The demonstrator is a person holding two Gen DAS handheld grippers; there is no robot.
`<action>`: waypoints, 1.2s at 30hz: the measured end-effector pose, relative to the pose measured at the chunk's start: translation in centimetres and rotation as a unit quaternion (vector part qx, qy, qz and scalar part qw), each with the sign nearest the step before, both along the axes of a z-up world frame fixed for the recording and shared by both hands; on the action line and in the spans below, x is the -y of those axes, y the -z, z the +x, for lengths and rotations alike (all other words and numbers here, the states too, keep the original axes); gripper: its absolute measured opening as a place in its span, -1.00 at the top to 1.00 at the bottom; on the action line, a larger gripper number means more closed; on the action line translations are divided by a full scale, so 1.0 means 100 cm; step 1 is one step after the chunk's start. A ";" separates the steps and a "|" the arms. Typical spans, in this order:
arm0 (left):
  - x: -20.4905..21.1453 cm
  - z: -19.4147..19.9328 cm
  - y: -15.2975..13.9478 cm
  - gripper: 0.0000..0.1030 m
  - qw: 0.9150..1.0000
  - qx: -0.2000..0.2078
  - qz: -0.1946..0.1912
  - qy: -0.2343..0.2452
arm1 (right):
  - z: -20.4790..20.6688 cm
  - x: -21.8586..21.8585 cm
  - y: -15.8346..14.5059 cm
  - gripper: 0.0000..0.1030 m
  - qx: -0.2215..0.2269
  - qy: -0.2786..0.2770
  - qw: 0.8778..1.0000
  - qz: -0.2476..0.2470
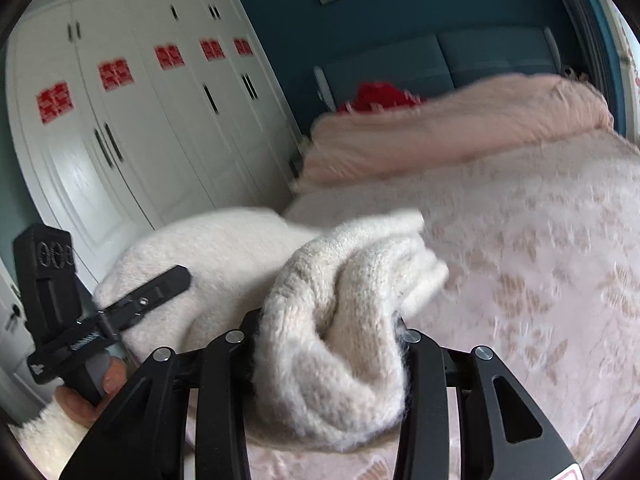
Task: Fold small clothes
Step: 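Lower the folded sweater onto the bed and open both tools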
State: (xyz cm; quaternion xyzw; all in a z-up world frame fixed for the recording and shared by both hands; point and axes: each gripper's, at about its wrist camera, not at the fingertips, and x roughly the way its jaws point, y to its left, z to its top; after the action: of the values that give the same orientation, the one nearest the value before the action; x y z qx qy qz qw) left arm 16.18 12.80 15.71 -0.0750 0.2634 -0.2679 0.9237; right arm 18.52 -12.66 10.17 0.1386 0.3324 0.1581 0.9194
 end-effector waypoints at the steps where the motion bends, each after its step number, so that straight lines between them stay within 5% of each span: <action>1: 0.001 0.001 0.019 -0.19 1.000 -0.016 0.008 -0.006 | 0.002 -0.001 0.028 0.10 -0.028 0.001 1.000 -0.005; 4: -0.012 0.008 0.116 -0.28 0.990 -0.133 0.038 -0.039 | -0.006 0.006 0.126 0.01 -0.156 0.019 0.987 -0.039; 7: -0.041 -0.010 0.181 -0.27 0.971 -0.223 0.033 -0.077 | -0.036 0.032 0.155 -0.03 -0.188 0.043 0.981 0.032; 12: -0.073 -0.024 0.172 -0.51 0.966 -0.232 -0.053 -0.105 | -0.024 0.039 0.142 -0.38 -0.179 0.057 0.980 0.061; 13: -0.071 -0.020 0.169 -0.60 0.966 -0.231 -0.059 -0.104 | -0.016 0.037 0.147 -0.56 -0.190 0.053 0.977 0.079; 16: -0.053 -0.003 0.175 -0.69 0.961 -0.252 -0.051 -0.101 | 0.006 0.027 0.176 -0.60 -0.240 0.042 0.964 0.104; 17: -0.049 0.000 0.182 -0.68 0.959 -0.261 -0.050 -0.098 | 0.012 0.024 0.187 -0.44 -0.259 0.040 0.959 0.110; 19: -0.043 0.016 0.205 -0.28 0.947 -0.299 -0.035 -0.110 | 0.015 0.017 0.192 0.00 -0.259 0.035 0.957 0.128; 20: -0.042 0.019 0.207 -0.23 0.945 -0.307 -0.030 -0.110 | 0.013 0.015 0.184 0.19 -0.249 0.033 0.960 0.125; 22: -0.044 0.015 0.197 0.07 0.951 -0.289 -0.034 -0.108 | 0.004 0.004 0.152 0.26 -0.210 0.018 0.973 0.098; 25: -0.050 0.006 0.178 0.13 0.957 -0.272 -0.032 -0.093 | -0.014 -0.001 0.119 0.31 -0.168 0.000 0.984 0.065; 30: -0.043 -0.006 0.208 0.05 0.953 -0.289 0.002 -0.092 | -0.025 -0.002 0.174 0.28 -0.222 0.006 0.975 0.018; 32: -0.038 -0.013 0.211 0.05 0.957 -0.272 0.004 -0.098 | -0.028 0.003 0.166 0.34 -0.216 0.019 0.975 0.044; 36: -0.039 -0.014 0.198 0.09 0.960 -0.262 -0.014 -0.094 | -0.037 -0.008 0.129 0.47 -0.164 0.005 0.986 -0.018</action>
State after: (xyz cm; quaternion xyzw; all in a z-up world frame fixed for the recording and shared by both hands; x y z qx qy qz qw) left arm 14.75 16.74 -4.09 -0.1798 0.4845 -0.1539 0.8421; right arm 14.81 -11.89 -2.77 0.1479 0.4810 0.1224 0.8554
